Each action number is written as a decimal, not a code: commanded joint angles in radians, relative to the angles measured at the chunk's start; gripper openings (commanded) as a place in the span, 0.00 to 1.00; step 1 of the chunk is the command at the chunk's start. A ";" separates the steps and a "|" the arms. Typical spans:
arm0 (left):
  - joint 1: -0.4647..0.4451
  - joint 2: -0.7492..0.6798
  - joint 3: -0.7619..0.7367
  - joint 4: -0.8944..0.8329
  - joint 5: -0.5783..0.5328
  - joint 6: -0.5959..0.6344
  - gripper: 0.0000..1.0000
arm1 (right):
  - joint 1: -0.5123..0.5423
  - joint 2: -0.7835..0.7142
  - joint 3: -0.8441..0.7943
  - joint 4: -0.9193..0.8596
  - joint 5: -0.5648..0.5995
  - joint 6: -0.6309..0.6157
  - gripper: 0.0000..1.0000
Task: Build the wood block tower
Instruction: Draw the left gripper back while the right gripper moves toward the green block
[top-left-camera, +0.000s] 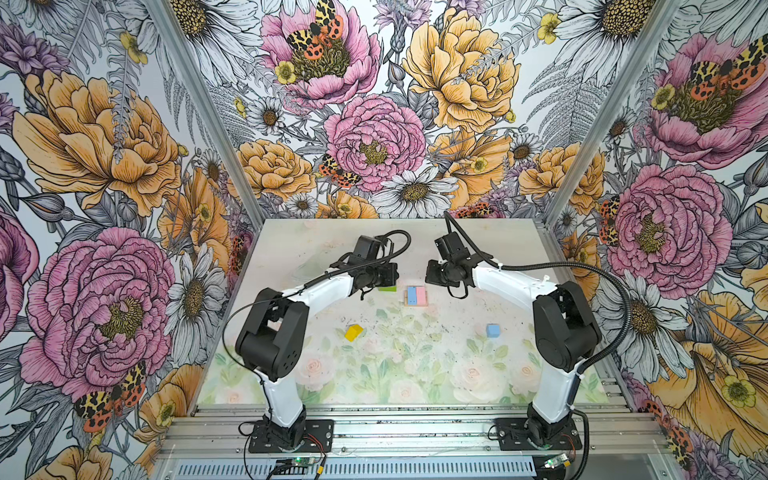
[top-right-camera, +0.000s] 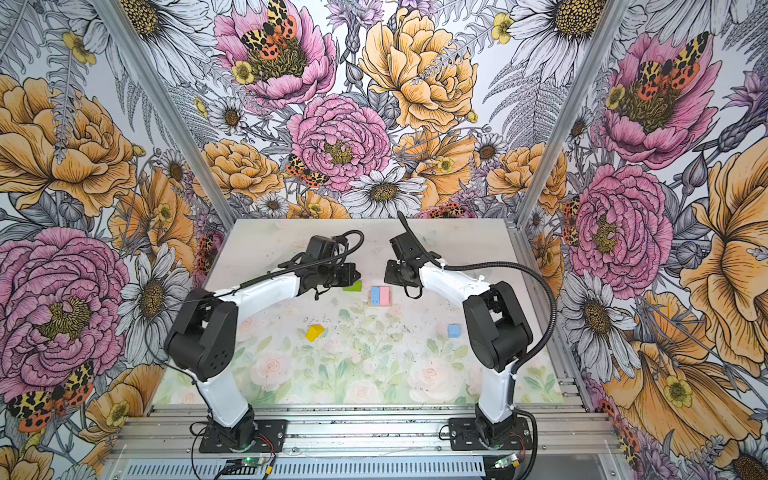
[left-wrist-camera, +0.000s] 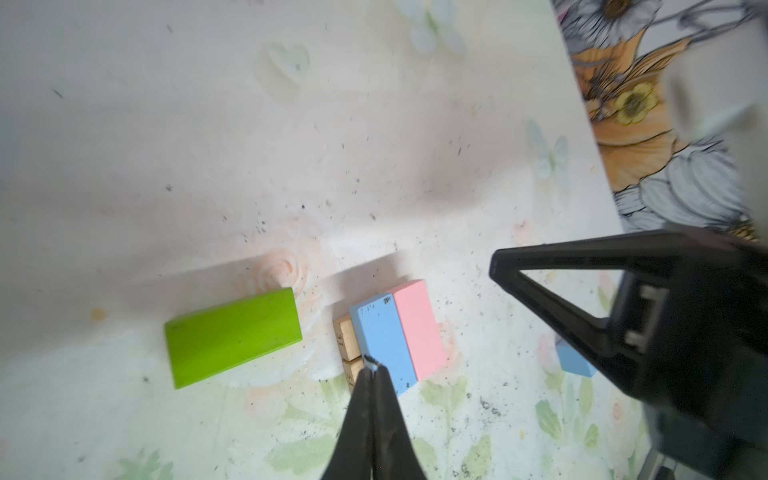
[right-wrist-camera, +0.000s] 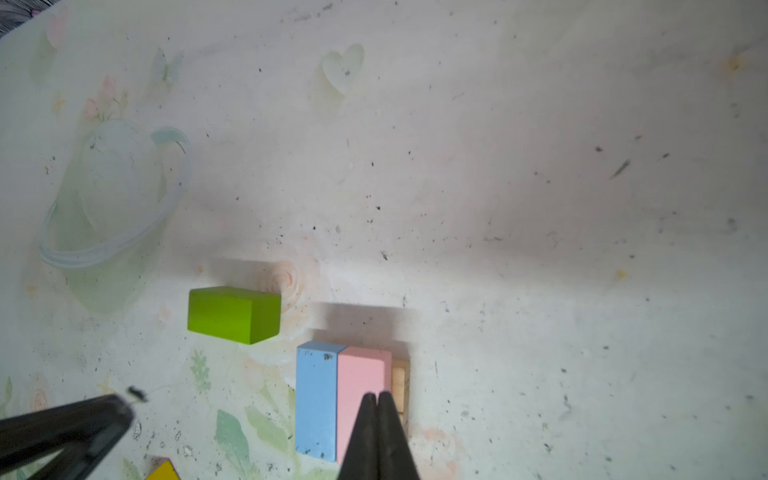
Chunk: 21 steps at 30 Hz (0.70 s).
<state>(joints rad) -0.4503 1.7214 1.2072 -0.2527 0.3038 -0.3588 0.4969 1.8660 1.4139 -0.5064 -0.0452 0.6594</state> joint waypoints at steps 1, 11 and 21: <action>0.039 -0.137 -0.058 0.053 -0.024 0.021 0.02 | 0.051 -0.034 0.086 -0.070 0.077 -0.027 0.04; 0.135 -0.495 -0.299 0.137 -0.143 -0.010 0.09 | 0.184 0.085 0.318 -0.231 0.223 -0.030 0.26; 0.156 -0.694 -0.452 0.170 -0.215 -0.020 0.33 | 0.267 0.275 0.488 -0.259 0.185 0.011 0.53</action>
<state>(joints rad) -0.3023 1.0637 0.7723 -0.1139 0.1371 -0.3794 0.7578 2.1010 1.8595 -0.7288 0.1345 0.6544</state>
